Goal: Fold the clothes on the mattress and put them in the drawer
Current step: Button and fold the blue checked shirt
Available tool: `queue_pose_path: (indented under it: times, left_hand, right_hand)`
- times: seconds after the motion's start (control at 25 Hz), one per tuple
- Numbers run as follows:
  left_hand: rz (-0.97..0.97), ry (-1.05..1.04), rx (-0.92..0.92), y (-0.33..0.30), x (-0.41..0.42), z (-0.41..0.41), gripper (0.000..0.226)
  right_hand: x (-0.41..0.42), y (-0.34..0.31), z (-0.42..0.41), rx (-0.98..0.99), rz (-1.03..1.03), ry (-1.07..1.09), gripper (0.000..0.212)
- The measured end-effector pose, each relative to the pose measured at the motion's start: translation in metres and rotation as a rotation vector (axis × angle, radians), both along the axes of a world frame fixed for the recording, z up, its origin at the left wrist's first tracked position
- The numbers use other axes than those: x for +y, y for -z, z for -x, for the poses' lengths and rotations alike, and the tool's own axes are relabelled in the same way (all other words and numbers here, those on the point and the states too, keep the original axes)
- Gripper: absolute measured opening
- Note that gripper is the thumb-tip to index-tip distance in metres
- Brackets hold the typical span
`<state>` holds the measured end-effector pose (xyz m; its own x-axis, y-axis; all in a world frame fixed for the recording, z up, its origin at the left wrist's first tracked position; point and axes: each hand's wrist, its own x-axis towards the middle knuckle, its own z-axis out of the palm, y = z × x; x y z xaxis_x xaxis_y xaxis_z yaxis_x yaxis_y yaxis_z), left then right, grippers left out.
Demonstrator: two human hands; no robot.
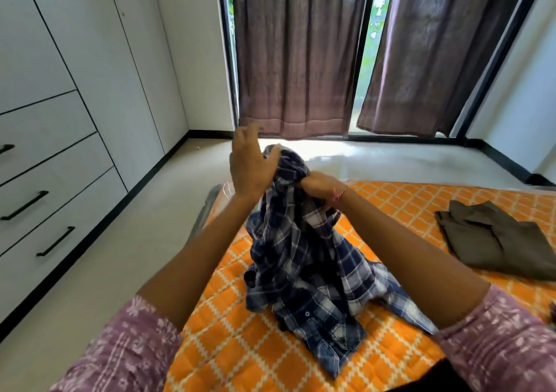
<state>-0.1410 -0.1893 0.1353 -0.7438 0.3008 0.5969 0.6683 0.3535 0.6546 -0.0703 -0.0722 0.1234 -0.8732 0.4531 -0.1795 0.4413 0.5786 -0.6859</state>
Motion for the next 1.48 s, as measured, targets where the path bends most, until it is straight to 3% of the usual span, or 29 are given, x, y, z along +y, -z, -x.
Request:
queue_pose_path:
  times: [0.08, 0.16, 0.2, 0.28, 0.4, 0.48, 0.56, 0.68, 0.72, 0.8, 0.92, 1.0, 1.12, 1.28, 1.36, 1.44, 1.48]
  left_hand:
    - [-0.041, 0.205, 0.069, 0.03, -0.012, -0.034, 0.042]
    - [0.296, 0.263, 0.006, 0.067, -0.016, -0.053, 0.069]
    - [0.496, 0.205, -0.026, 0.084, -0.015, -0.054, 0.08]
    - [0.745, 0.039, -0.042, 0.101, -0.012, -0.044, 0.077]
    - [1.09, -0.1, -0.076, 0.092, -0.011, -0.021, 0.065]
    - [1.195, -0.161, -0.136, 0.079, -0.018, -0.004, 0.058]
    - [0.976, -0.169, -0.092, 0.065, -0.024, 0.0, 0.053]
    - [0.105, 0.162, 0.047, 0.051, -0.007, -0.031, 0.029]
    - [-0.004, 0.283, 0.002, 0.047, 0.0, -0.046, 0.031]
    - [0.055, 0.332, -0.156, 0.049, 0.018, -0.062, 0.043]
    - [0.268, 0.211, -0.307, 0.064, 0.028, -0.05, 0.022]
    - [0.217, 0.351, -0.441, 0.074, 0.022, -0.031, 0.025]
    - [-0.066, 0.459, -0.603, 0.068, 0.006, -0.01, 0.028]
    - [-0.305, 0.219, -0.538, 0.029, 0.017, 0.01, 0.036]
    - [-0.24, 0.196, -0.44, -0.002, 0.022, 0.02, 0.031]
    - [0.036, 0.267, -0.256, -0.025, 0.022, 0.029, 0.026]
    - [0.177, 0.312, -0.164, -0.033, 0.024, 0.029, 0.026]
  right_hand:
    - [0.004, -0.024, 0.001, -0.25, 0.004, -0.094, 0.008]
    - [0.009, -0.045, 0.005, -0.341, -0.083, -0.158, 0.013]
    - [0.011, -0.051, 0.006, -0.3, -0.103, -0.123, 0.017]
    - [0.016, -0.053, 0.006, -0.137, 0.035, 0.024, 0.021]
    - [0.022, -0.039, 0.0, 0.103, 0.387, 0.269, 0.024]
    - [0.028, -0.03, -0.002, 0.342, 0.698, 0.413, 0.026]
    - [0.035, -0.03, -0.001, 0.527, 0.931, 0.529, 0.033]
    - [0.036, -0.032, 0.004, 0.629, 1.051, 0.594, 0.044]
    - [0.034, -0.033, 0.007, 0.664, 1.083, 0.608, 0.044]
    - [0.028, -0.035, 0.01, 0.722, 1.125, 0.647, 0.046]
    - [0.028, -0.035, 0.01, 0.799, 1.164, 0.681, 0.047]
    - [0.037, -0.032, 0.002, 0.79, 1.133, 0.725, 0.048]
    - [0.059, -0.025, -0.006, 0.725, 1.044, 0.771, 0.041]
    - [0.063, -0.014, -0.011, 0.565, 1.021, 0.562, 0.044]
    - [0.059, -0.015, -0.022, 0.31, 0.676, 0.409, 0.05]
    - [0.055, -0.026, -0.031, -0.058, 0.091, 0.232, 0.054]
    - [0.051, -0.034, -0.03, -0.135, -0.129, 0.167, 0.053]
